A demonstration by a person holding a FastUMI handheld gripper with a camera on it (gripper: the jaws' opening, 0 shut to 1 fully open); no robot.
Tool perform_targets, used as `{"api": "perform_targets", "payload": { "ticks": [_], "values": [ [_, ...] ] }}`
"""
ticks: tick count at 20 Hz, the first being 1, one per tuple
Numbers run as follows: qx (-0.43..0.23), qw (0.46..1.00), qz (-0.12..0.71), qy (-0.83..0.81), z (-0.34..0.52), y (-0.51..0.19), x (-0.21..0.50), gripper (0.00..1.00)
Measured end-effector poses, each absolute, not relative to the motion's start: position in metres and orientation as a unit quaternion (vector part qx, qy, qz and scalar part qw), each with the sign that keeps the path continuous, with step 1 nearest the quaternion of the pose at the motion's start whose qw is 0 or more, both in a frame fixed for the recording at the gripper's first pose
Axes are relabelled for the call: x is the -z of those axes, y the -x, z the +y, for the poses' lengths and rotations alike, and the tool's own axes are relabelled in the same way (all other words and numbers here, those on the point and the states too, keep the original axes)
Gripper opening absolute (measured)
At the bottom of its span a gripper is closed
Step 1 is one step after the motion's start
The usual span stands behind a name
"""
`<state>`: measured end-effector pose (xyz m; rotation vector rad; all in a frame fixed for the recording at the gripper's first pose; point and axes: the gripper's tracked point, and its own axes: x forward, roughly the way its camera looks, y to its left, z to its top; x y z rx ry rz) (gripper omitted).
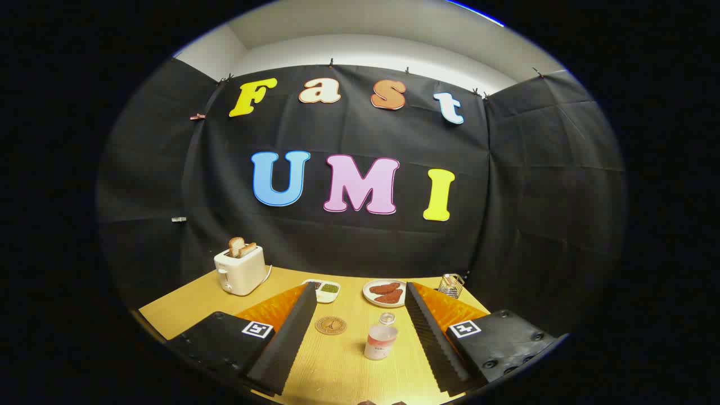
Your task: Take the bottle from table, then pour the juice into the cup, finally place the bottle on the coaster
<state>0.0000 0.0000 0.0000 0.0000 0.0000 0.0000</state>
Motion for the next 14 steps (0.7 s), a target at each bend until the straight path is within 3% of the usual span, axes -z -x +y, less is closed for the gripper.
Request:
{"api": "perform_targets", "payload": {
  "ticks": [14],
  "values": [
    [-0.031, 0.999, 0.01, -0.001, -0.004, -0.028, 0.029, 0.97]
  ]
}}
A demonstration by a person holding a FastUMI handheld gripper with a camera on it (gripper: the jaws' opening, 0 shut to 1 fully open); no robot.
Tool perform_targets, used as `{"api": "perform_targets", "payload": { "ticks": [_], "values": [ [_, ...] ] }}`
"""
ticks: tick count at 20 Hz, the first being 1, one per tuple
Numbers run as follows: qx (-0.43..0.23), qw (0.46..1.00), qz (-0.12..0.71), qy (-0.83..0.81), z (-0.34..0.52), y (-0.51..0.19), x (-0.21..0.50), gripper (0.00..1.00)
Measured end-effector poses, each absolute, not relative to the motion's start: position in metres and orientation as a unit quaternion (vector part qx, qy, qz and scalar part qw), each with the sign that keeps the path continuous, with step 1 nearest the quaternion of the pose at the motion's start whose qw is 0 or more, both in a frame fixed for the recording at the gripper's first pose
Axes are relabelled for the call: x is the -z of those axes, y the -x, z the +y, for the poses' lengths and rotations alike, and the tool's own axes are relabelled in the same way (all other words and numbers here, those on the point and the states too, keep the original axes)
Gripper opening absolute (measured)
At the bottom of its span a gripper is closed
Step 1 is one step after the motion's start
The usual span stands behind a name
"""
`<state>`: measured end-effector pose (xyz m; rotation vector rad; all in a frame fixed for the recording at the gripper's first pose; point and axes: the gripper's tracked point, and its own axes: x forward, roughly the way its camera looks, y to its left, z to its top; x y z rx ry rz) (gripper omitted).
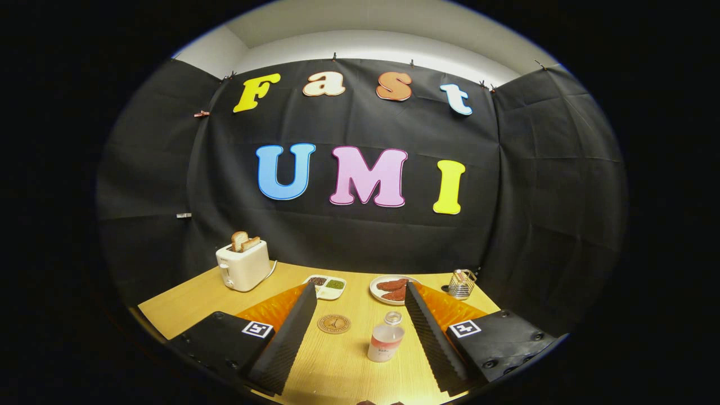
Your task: Take the bottle from table, then pour the juice into the cup, finally place the bottle on the coaster
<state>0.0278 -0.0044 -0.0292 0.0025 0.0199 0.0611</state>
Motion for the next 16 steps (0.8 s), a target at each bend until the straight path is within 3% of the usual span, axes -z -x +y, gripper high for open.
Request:
{"api": "perform_targets", "payload": {
  "ticks": [4, 16],
  "values": [
    [-0.057, 0.998, 0.023, -0.01, -0.008, -0.033, 0.052, 0.97],
    [-0.042, 0.999, 0.029, -0.015, -0.04, -0.061, 0.081, 0.97]
  ]
}}
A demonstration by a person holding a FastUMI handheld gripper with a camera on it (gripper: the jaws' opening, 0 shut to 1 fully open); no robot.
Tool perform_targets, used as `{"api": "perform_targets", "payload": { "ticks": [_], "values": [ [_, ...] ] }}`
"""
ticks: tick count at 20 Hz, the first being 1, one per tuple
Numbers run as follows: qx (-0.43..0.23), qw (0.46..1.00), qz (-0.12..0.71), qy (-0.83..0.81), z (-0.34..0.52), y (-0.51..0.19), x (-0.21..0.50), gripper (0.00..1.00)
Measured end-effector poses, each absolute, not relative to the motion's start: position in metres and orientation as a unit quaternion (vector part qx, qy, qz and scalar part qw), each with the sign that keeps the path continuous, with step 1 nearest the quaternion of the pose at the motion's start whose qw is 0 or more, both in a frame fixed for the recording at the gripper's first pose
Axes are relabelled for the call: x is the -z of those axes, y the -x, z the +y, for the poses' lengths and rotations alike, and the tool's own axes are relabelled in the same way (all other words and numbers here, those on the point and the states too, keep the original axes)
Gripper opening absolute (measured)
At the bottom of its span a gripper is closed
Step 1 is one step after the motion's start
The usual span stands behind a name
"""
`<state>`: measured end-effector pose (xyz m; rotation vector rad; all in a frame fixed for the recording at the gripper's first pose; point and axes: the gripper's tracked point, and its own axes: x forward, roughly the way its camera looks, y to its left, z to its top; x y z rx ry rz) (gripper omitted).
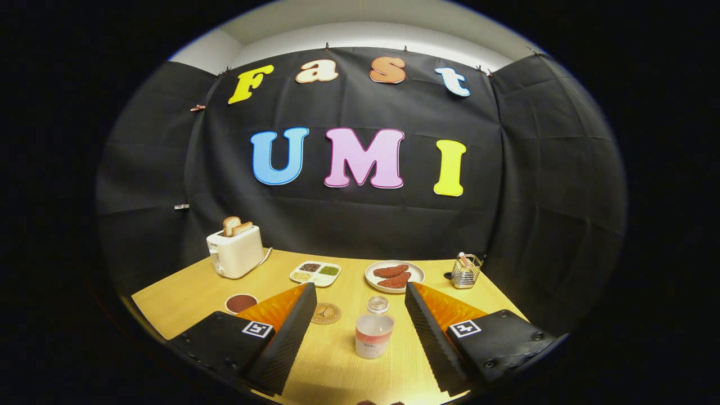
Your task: Take the bottle from table, then pour the juice into the cup, finally place the bottle on the coaster
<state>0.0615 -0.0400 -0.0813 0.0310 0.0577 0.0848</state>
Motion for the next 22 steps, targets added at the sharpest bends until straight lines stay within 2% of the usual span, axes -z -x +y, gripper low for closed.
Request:
{"api": "perform_targets", "payload": {
  "ticks": [7, 22],
  "values": [
    [-0.052, 0.998, 0.021, -0.01, -0.037, -0.081, 0.103, 0.97],
    [-0.027, 0.998, 0.045, -0.017, -0.054, -0.14, 0.196, 0.98]
  ]
}}
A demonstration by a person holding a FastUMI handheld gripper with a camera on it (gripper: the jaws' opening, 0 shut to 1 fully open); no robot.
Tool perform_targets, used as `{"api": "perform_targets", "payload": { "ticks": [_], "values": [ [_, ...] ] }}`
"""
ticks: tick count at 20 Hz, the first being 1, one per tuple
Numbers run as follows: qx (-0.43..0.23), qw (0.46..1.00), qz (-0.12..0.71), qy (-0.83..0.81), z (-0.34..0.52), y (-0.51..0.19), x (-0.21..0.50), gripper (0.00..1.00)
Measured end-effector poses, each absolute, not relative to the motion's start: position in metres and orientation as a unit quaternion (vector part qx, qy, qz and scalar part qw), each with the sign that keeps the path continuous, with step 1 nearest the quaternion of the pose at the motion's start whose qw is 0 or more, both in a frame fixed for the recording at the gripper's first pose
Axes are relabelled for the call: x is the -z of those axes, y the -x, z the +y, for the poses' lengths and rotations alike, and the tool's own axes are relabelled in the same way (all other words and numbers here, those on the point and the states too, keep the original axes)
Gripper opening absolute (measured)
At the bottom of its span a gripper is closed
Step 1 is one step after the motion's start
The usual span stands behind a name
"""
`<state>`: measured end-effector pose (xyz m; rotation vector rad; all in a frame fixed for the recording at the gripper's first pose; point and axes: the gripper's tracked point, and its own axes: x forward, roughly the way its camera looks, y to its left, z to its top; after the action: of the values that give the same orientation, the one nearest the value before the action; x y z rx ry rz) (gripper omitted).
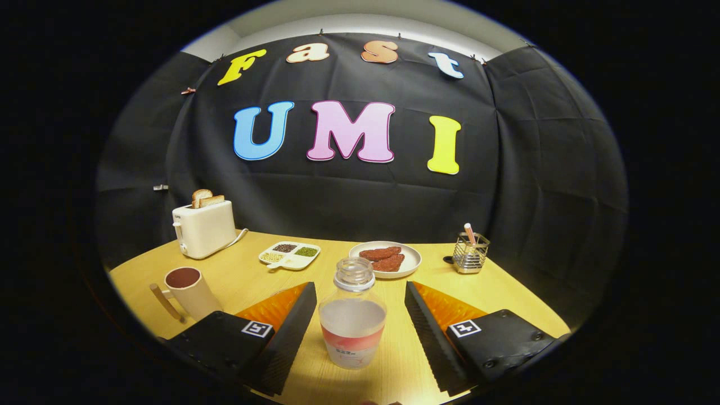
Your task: Take the bottle from table, then pour the juice into the cup, finally place the bottle on the coaster
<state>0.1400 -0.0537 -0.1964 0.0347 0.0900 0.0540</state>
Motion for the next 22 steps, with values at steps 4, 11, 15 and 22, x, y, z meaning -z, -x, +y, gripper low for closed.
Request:
{"api": "perform_targets", "payload": {
  "ticks": [4, 11, 15, 22],
  "values": [
    [-0.025, 0.998, 0.057, -0.023, -0.054, -0.148, 0.216, 0.98],
    [-0.027, 0.996, 0.072, -0.046, -0.051, -0.158, 0.237, 0.94],
    [-0.036, 0.996, 0.069, -0.035, -0.052, -0.161, 0.238, 0.81],
    [-0.064, 0.993, 0.074, 0.06, -0.054, -0.161, 0.23, 0.73]
  ]
}}
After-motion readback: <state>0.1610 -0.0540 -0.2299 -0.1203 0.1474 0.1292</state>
